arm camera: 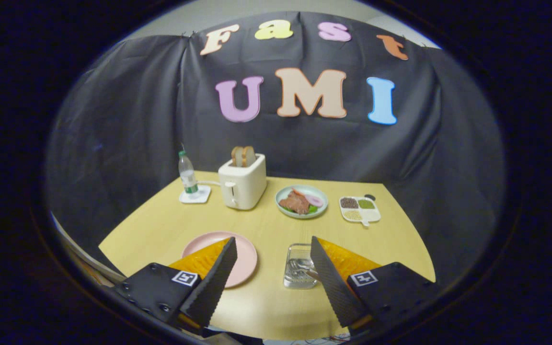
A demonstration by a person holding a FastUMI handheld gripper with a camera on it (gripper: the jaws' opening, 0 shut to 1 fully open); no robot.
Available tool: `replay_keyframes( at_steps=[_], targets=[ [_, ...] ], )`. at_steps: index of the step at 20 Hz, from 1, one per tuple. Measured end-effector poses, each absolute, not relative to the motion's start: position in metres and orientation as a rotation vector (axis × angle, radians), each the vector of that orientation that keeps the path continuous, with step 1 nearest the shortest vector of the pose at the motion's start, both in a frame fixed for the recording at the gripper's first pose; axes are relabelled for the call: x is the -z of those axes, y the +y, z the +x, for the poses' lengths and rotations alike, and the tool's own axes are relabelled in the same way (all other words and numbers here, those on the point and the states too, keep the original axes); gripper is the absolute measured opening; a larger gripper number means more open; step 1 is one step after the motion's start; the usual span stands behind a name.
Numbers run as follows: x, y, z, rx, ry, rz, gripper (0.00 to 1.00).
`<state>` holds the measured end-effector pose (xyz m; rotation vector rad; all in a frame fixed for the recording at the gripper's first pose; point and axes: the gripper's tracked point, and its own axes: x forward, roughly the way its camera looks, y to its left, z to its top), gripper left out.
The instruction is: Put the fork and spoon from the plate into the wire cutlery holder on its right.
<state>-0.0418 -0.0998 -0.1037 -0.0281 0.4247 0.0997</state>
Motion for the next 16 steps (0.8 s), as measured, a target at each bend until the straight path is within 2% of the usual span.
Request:
replay_keyframes(
  at_steps=[3, 8, 16],
  targets=[
    [0.077, -0.104, -0.040, -0.060, 0.274, -0.020, 0.98],
    [0.051, -0.105, -0.043, -0.035, 0.136, -0.016, 0.98],
    [0.055, -0.094, -0.047, -0.050, 0.141, 0.011, 0.98]
  ],
)
